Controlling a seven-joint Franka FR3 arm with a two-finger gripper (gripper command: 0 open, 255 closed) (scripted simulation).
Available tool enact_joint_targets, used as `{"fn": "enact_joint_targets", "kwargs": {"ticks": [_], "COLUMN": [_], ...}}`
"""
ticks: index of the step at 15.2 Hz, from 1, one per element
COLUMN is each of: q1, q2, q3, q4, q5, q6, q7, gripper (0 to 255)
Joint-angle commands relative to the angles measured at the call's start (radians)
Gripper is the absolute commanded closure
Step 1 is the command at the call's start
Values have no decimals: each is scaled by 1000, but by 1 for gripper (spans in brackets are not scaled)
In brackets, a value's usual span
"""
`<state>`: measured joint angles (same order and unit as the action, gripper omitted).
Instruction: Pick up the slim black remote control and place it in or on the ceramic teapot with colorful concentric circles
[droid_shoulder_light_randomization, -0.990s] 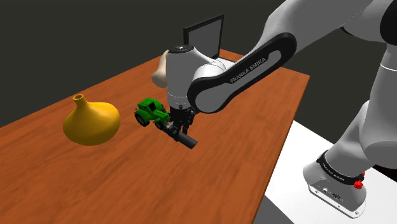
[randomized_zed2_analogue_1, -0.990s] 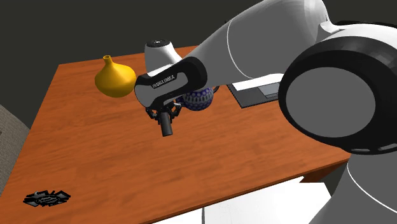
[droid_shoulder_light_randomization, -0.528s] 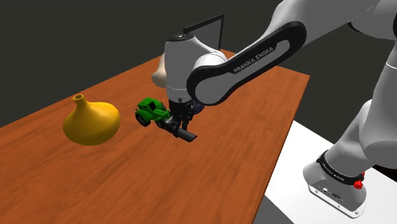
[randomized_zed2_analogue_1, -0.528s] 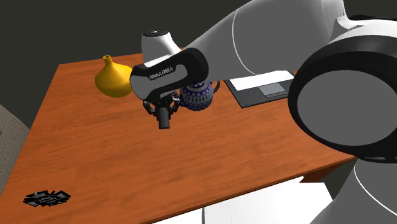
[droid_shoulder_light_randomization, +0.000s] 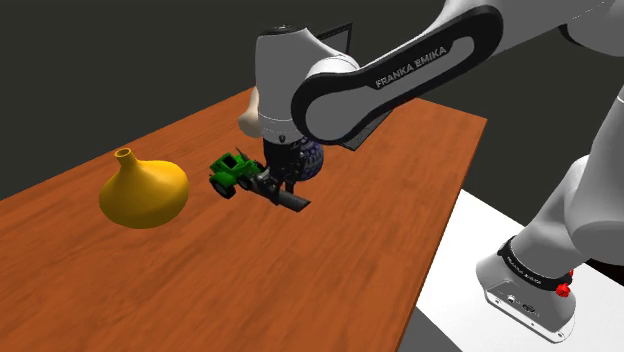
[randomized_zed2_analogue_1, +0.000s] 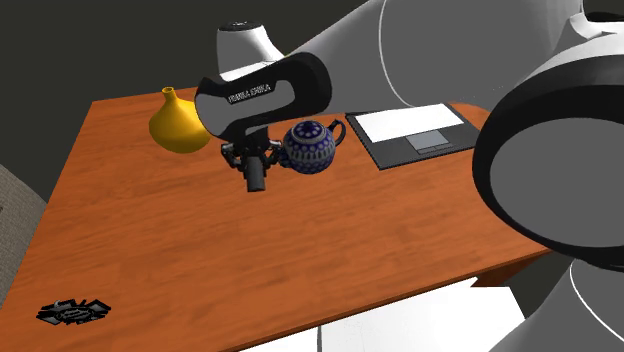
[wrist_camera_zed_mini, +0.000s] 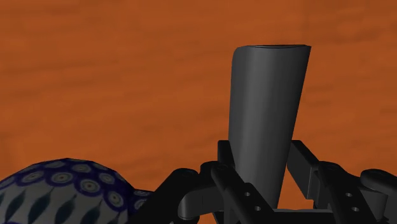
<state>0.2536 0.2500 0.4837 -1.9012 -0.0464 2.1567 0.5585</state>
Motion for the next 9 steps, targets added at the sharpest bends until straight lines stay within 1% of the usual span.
{"fn": "enact_joint_targets", "kwargs": {"ticks": [1,9], "q1": [-2,-7], "q2": [-13,-51], "q3": [3,8], "q4": [16,79], "q5": [7,28], "q6": [-27,-125], "q7": [-3,-11], "gripper": [255,255]}}
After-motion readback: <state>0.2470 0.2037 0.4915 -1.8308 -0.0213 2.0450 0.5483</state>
